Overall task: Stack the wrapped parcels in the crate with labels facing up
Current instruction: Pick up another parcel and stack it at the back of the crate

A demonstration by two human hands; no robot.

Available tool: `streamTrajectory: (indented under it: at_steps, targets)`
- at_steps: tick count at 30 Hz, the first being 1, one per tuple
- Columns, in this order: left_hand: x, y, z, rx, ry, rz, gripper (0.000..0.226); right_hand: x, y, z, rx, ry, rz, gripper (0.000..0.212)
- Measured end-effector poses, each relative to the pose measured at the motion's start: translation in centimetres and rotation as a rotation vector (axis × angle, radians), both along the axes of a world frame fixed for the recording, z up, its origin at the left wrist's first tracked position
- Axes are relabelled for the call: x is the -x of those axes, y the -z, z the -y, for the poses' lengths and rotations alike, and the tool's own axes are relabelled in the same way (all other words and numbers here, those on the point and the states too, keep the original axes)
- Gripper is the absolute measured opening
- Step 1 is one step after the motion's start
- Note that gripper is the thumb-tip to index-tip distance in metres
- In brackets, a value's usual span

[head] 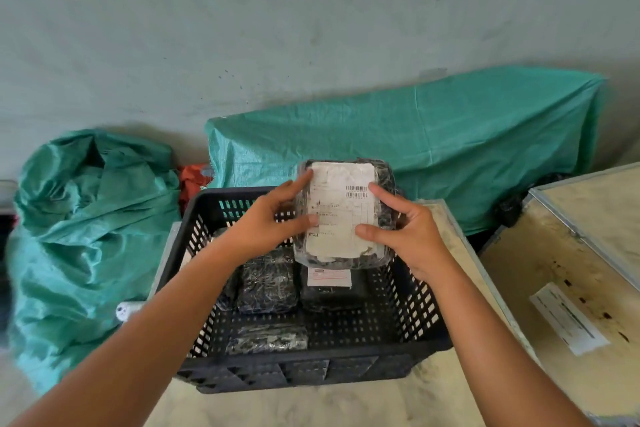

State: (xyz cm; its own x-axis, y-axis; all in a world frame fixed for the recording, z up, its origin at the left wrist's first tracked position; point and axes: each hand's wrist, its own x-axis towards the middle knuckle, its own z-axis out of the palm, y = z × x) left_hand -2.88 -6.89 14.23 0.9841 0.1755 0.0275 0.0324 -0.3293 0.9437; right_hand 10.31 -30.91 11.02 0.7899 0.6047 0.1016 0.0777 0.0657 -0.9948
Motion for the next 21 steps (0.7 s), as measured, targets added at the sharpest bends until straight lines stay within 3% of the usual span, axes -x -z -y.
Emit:
streamTrajectory:
  at_steps: [5,12,21]
  targets:
    - [-0.4,3.9,0.5,0.048,0.002,-0.148,0.098,-1.3,2.7,-1.1,0.036,-0.025,-0.185,0.082]
    - [-1.8,10.3,1.0,-0.026,-0.035,-0.356,0.098,-2.2,8.2,-3.4,0.386,-0.139,-0.119,0.091]
    - [-3.4,14.5,1.4,-0.13,-0.051,-0.452,0.106,-3.0,13.0,-5.4,0.549,-0.168,-0.117,0.093]
